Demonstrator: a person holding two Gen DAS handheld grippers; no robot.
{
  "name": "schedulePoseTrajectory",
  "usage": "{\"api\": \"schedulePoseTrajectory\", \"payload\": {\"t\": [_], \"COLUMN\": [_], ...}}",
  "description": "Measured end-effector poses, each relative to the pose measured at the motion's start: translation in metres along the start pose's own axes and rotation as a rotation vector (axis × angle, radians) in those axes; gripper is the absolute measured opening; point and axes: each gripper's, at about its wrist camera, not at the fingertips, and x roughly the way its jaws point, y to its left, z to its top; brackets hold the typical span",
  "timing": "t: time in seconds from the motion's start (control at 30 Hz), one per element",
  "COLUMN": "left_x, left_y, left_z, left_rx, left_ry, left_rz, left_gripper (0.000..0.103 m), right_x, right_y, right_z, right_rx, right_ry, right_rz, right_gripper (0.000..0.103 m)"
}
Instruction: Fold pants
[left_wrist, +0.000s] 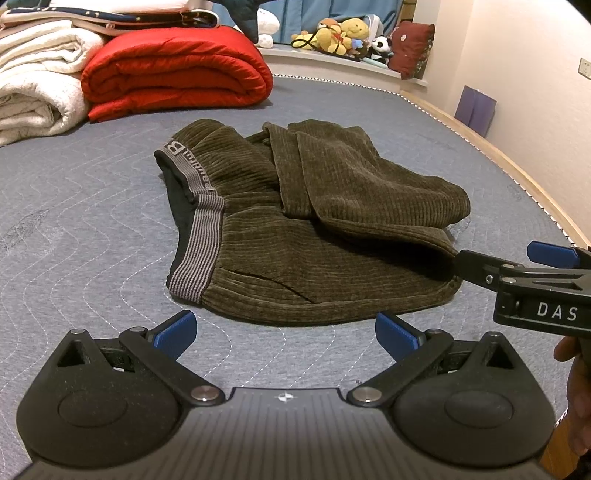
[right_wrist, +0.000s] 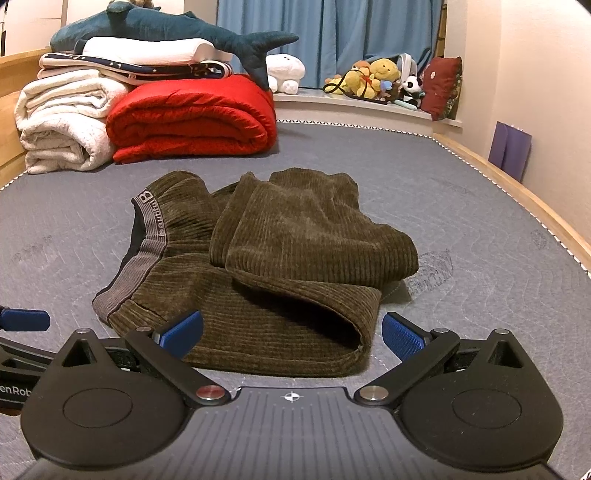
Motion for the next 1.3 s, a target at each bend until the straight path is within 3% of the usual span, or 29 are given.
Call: {"api": "schedulePoseTrajectory", "payload": {"t": [0.23, 0.37, 0.5, 0.63, 0.67, 0.7, 0.73, 0.77, 0.8, 0.87, 0.97, 1.0, 1.03, 1.1, 1.13, 1.2, 1.3], "left_x": [-0.002, -0.021, -0.020, -0.020, -0.016, -0.009, 0.003, 0.017, 0.028, 0.046, 0.070, 0.080, 0.087, 0.104, 0.110, 0.120, 0.131], "left_y": [0.001, 0.014, 0.034, 0.063, 0.071, 0.076, 0.079, 0.083, 0.091, 0.105, 0.116, 0.120, 0.125, 0.134, 0.139, 0.146, 0.154], "left_z": [0.000, 0.010, 0.049, 0.076, 0.073, 0.069, 0.067, 0.068, 0.068, 0.071, 0.076, 0.077, 0.078, 0.077, 0.076, 0.072, 0.068], "left_rx": [-0.004, -0.019, -0.031, -0.040, -0.026, -0.001, 0.033, 0.036, -0.002, -0.066, -0.101, -0.119, -0.135, -0.178, -0.204, -0.239, -0.273], "left_ry": [-0.011, -0.097, -0.084, -0.255, -0.307, -0.314, -0.265, -0.190, -0.153, -0.113, -0.071, -0.051, -0.030, 0.008, 0.019, 0.035, 0.055], "left_rz": [0.003, -0.032, 0.043, 0.059, 0.053, 0.061, 0.083, 0.096, 0.061, -0.022, -0.026, -0.041, -0.047, -0.033, -0.022, -0.021, -0.033], "left_gripper": [0.103, 0.103, 0.103, 0.096, 0.084, 0.062, 0.047, 0.020, 0.016, 0.016, 0.017, 0.021, 0.026, 0.055, 0.057, 0.059, 0.062], "right_x": [0.000, -0.001, -0.001, 0.003, 0.005, 0.007, 0.010, 0.013, 0.017, 0.028, 0.051, 0.057, 0.066, 0.078, 0.086, 0.098, 0.117], "right_y": [0.000, -0.001, -0.014, -0.029, -0.034, -0.038, -0.042, -0.047, -0.051, -0.059, -0.071, -0.073, -0.073, -0.065, -0.058, -0.045, -0.030], "right_z": [0.000, 0.004, 0.015, 0.025, 0.028, 0.030, 0.033, 0.035, 0.037, 0.040, 0.041, 0.040, 0.039, 0.038, 0.036, 0.031, 0.022], "right_rx": [-0.002, 0.007, 0.084, 0.133, 0.141, 0.146, 0.145, 0.140, 0.132, 0.110, 0.096, 0.094, 0.081, 0.011, -0.052, -0.154, -0.254], "right_ry": [0.002, -0.015, -0.054, -0.062, -0.063, -0.065, -0.067, -0.071, -0.073, -0.077, -0.029, -0.008, 0.013, 0.029, 0.041, 0.049, 0.082], "right_rz": [-0.005, -0.026, -0.060, -0.083, -0.086, -0.091, -0.098, -0.106, -0.112, -0.125, -0.110, -0.091, -0.065, -0.044, -0.030, -0.029, -0.034], "right_gripper": [0.102, 0.102, 0.102, 0.102, 0.102, 0.102, 0.102, 0.102, 0.102, 0.100, 0.077, 0.075, 0.075, 0.075, 0.077, 0.093, 0.094]}}
